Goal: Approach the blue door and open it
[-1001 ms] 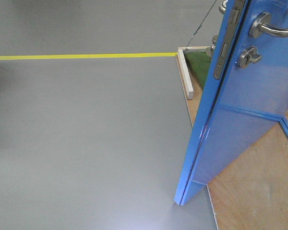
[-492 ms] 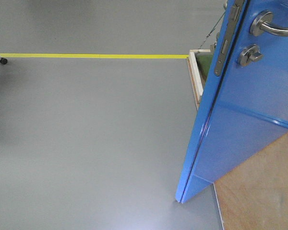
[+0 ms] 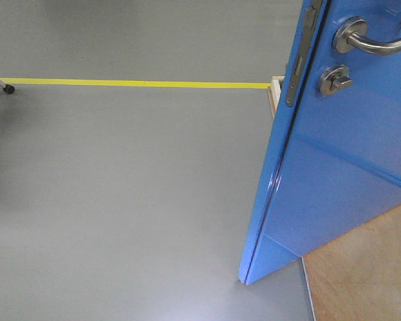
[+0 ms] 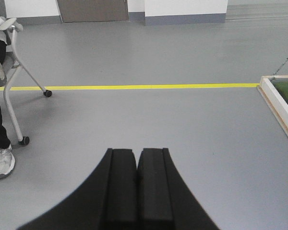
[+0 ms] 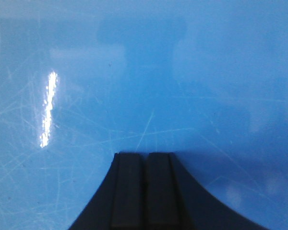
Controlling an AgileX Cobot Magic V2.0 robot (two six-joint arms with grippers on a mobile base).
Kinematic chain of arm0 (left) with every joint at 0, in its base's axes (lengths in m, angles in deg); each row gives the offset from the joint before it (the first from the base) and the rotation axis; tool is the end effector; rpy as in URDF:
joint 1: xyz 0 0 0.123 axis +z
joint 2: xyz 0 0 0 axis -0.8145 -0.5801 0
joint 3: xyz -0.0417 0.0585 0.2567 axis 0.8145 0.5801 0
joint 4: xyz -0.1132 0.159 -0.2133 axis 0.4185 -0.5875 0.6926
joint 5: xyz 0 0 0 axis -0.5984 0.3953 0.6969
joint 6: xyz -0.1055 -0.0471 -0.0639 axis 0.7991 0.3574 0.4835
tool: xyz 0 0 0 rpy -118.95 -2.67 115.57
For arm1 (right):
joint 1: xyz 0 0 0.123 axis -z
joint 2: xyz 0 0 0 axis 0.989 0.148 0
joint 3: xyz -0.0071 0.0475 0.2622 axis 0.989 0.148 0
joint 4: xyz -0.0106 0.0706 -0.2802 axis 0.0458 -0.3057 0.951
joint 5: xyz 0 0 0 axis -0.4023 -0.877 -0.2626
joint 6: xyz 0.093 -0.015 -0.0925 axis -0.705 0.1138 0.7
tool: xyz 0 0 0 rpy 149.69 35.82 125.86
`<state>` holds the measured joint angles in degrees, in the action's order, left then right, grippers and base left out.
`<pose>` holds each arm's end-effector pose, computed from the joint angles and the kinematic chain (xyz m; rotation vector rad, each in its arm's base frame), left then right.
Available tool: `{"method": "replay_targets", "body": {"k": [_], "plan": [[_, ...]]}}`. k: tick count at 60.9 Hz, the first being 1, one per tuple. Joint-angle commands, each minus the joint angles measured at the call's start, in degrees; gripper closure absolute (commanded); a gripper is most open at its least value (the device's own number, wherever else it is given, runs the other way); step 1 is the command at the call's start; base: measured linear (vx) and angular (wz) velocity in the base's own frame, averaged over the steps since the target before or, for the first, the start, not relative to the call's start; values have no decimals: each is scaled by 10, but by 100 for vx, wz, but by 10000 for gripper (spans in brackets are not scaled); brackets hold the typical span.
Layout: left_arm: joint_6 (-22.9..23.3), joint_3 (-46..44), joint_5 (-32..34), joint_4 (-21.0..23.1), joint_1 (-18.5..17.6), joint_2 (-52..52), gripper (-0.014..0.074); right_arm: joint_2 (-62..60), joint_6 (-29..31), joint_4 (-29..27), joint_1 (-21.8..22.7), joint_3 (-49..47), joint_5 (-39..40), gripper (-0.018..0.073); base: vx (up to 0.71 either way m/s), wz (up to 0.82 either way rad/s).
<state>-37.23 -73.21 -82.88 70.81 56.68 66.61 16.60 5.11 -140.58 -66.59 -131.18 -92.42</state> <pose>0.1489 0.0090 0.1584 -0.0376 1.8590 0.0607 0.4235 -0.0270 0.4404 0.9520 1.5122 1.4917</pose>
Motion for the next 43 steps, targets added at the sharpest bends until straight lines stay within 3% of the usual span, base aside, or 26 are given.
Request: {"method": "replay_targets", "body": {"k": [1,43], "plan": [[2,-18,43,0,-1,10,526,-15,3,-31,-3,-18,22,564,15,6],[2,-18,43,0,-1,10,526,-15,3,-31,-3,-18,24,564,17,8]]}}
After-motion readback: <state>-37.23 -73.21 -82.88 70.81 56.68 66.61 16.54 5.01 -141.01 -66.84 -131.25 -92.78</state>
